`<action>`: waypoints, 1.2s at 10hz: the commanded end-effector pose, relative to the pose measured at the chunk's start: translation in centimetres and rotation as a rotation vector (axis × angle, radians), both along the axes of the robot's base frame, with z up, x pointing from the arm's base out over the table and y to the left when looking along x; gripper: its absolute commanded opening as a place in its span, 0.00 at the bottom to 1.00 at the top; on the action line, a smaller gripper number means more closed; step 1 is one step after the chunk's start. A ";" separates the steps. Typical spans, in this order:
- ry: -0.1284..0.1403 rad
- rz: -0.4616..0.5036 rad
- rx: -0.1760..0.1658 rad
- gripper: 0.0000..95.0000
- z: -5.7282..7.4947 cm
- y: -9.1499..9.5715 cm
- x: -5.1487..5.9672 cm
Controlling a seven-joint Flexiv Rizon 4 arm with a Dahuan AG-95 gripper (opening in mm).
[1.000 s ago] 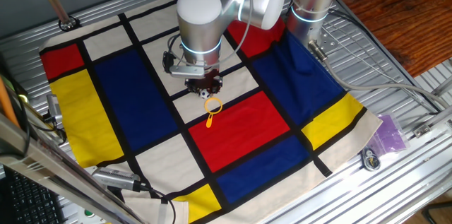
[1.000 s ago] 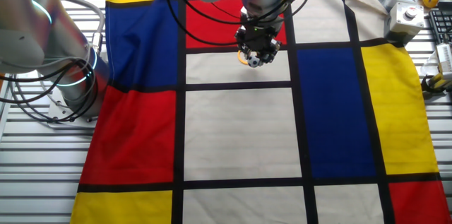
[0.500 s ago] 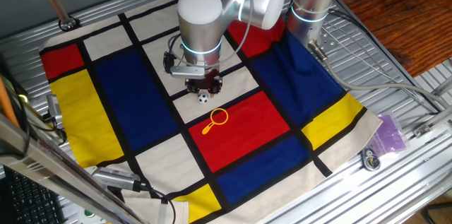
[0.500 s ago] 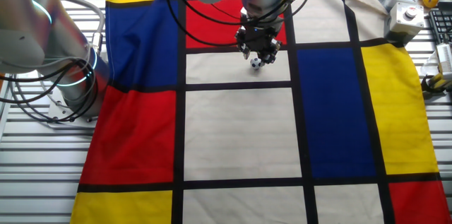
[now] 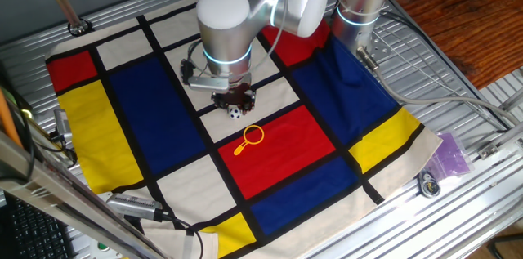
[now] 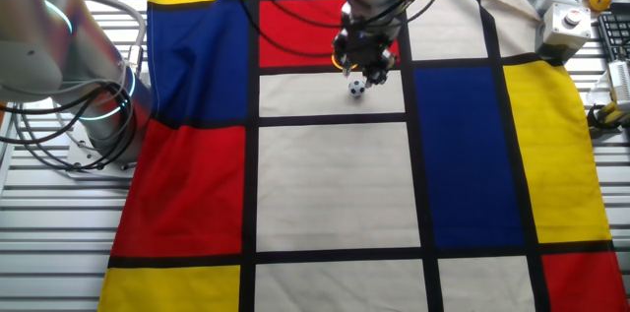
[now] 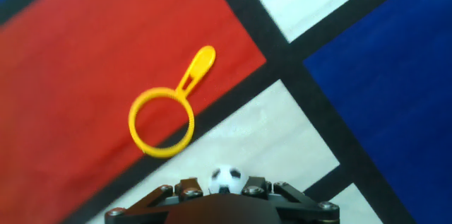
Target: Remove the bubble ring from the ball
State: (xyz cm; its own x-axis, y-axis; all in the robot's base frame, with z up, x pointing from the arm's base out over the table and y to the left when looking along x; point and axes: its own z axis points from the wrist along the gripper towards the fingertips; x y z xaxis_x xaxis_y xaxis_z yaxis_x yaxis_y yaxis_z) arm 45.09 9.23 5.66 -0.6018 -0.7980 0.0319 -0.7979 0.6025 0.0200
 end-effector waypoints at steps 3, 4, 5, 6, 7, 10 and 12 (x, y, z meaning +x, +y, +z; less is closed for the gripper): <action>0.004 -0.367 -0.012 0.00 2.3 8.6 1.5; 0.005 -0.416 -0.011 0.00 2.5 9.8 1.5; 0.007 -0.498 -0.010 0.00 2.7 11.5 1.6; 0.012 -0.554 -0.008 0.00 2.7 12.4 1.6; 0.009 -0.593 -0.002 0.00 2.8 13.0 1.5; 0.004 -0.569 0.001 0.00 3.4 13.5 1.2; 0.011 -0.554 0.003 0.00 3.6 13.5 1.1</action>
